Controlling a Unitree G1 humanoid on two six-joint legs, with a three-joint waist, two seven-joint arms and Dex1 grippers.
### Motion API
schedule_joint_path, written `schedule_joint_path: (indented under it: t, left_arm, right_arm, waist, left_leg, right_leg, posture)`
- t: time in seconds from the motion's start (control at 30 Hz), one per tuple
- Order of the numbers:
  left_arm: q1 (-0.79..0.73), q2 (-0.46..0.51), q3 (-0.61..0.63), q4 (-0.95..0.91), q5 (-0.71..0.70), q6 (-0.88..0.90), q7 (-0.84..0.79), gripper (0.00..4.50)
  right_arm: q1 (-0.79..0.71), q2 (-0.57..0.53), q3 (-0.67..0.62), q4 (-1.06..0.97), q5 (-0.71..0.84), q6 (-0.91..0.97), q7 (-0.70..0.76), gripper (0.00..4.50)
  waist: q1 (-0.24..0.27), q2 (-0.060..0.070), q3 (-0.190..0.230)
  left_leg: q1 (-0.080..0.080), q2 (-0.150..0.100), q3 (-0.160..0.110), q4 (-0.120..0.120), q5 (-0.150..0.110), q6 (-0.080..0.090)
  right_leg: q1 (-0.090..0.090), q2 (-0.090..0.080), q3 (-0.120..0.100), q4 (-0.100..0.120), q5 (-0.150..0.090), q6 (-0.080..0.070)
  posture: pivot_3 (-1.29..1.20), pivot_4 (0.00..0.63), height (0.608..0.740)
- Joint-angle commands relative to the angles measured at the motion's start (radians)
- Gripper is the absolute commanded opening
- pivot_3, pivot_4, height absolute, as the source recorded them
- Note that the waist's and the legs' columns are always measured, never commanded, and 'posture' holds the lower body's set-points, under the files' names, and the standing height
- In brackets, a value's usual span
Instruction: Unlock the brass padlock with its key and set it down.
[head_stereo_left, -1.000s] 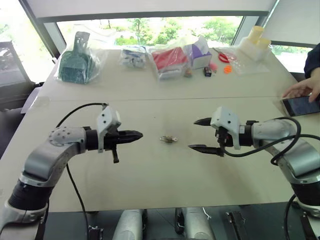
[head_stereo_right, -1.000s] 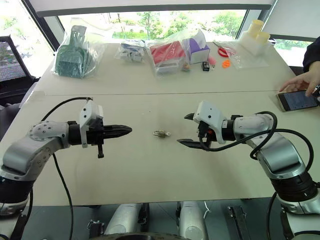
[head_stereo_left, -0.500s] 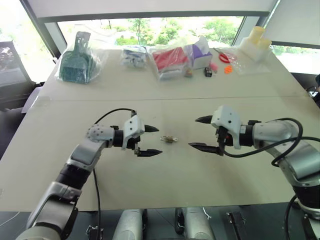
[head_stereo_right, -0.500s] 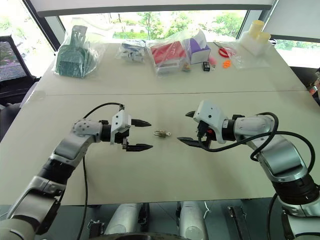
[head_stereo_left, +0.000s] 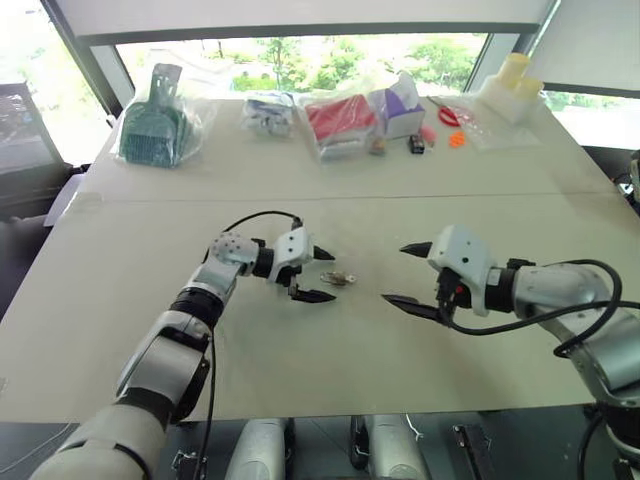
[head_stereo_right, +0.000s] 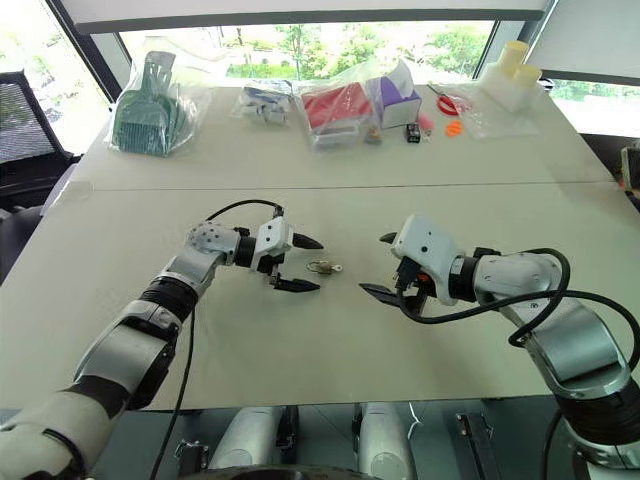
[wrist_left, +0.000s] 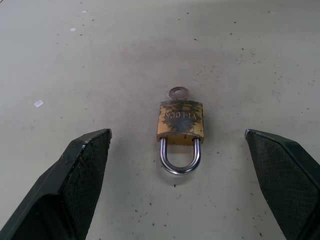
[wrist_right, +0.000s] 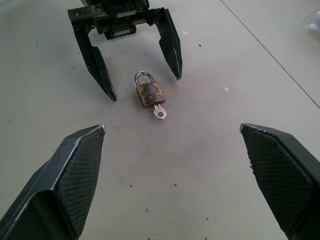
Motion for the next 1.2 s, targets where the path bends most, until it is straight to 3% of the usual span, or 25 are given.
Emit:
schedule_joint_path:
  t: [0.03, 0.23, 0.47, 0.53, 0.7, 1.03, 1.2]
  left_arm:
    - [-0.029, -0.027, 0.009, 0.058, 0.023, -0.037, -0.01, 4.45]
    - [-0.047, -0.055, 0.025, 0.107, 0.042, -0.047, -0.012, 4.45]
    - [-0.046, -0.055, 0.039, 0.107, 0.049, -0.024, -0.015, 1.25]
    - [-0.039, -0.043, 0.04, 0.092, 0.052, -0.011, -0.018, 0.77]
    - [-0.026, 0.015, 0.075, -0.026, 0.014, 0.059, -0.053, 0.77]
    - [0.015, 0.153, 0.163, -0.431, -0.121, 0.393, -0.089, 0.77]
    - [0.045, 0.184, 0.165, -0.529, -0.141, 0.456, -0.068, 0.77]
  right_arm:
    - [0.006, -0.013, -0.041, -0.051, 0.014, 0.008, -0.017, 4.5]
    - [0.016, -0.012, -0.044, -0.063, 0.013, 0.015, -0.027, 4.5]
    - [-0.005, -0.006, -0.023, -0.043, 0.005, 0.001, -0.027, 4.5]
    - [-0.014, -0.002, -0.008, -0.036, -0.002, -0.008, -0.025, 4.5]
    - [-0.057, 0.027, 0.09, 0.007, -0.103, -0.108, -0.06, 4.5]
    - [-0.205, 0.129, 0.344, 0.246, -0.543, -0.563, -0.216, 4.5]
    - [-0.273, 0.222, 0.398, 0.342, -0.658, -0.721, -0.267, 4.5]
  waist:
    - [0.001, 0.0, 0.0]
    - [0.006, 0.0, 0.0]
    - [0.022, 0.0, 0.0]
    - [0.022, 0.0, 0.0]
    - [0.011, 0.0, 0.0]
    - [0.0, 0.0, 0.0]
    - [-0.007, 0.0, 0.0]
  left_leg:
    - [0.0, 0.0, 0.0, 0.0, 0.0, 0.0]
    - [0.0, 0.0, -0.001, 0.0, 0.0, 0.0]
    - [0.001, 0.0, -0.001, 0.002, 0.0, 0.0]
    - [0.001, 0.0, -0.001, 0.002, 0.0, 0.0]
    - [0.001, 0.0, -0.001, 0.001, 0.0, 0.0]
    - [0.0, 0.0, 0.0, 0.001, 0.0, 0.0]
    - [0.001, 0.0, 0.0, 0.001, 0.0, 0.0]
  right_leg:
    - [0.0, 0.0, 0.0, 0.0, 0.0, 0.0]
    - [0.001, 0.0, 0.0, 0.0, 0.0, 0.0]
    - [0.001, 0.0, 0.0, 0.001, 0.0, 0.0]
    - [0.001, 0.0, 0.0, 0.001, 0.0, -0.001]
    - [0.001, 0.001, 0.0, 0.001, 0.0, 0.0]
    - [0.0, 0.001, 0.0, 0.002, 0.0, 0.0]
    - [0.0, 0.001, 0.0, 0.003, 0.0, 0.0]
  posture:
    - [0.0, 0.15, 0.74]
    - [0.0, 0.15, 0.74]
    - [0.0, 0.15, 0.74]
    - [0.0, 0.15, 0.74]
    - [0.0, 0.15, 0.74]
    - [0.0, 0.15, 0.74]
    - [0.0, 0.15, 0.74]
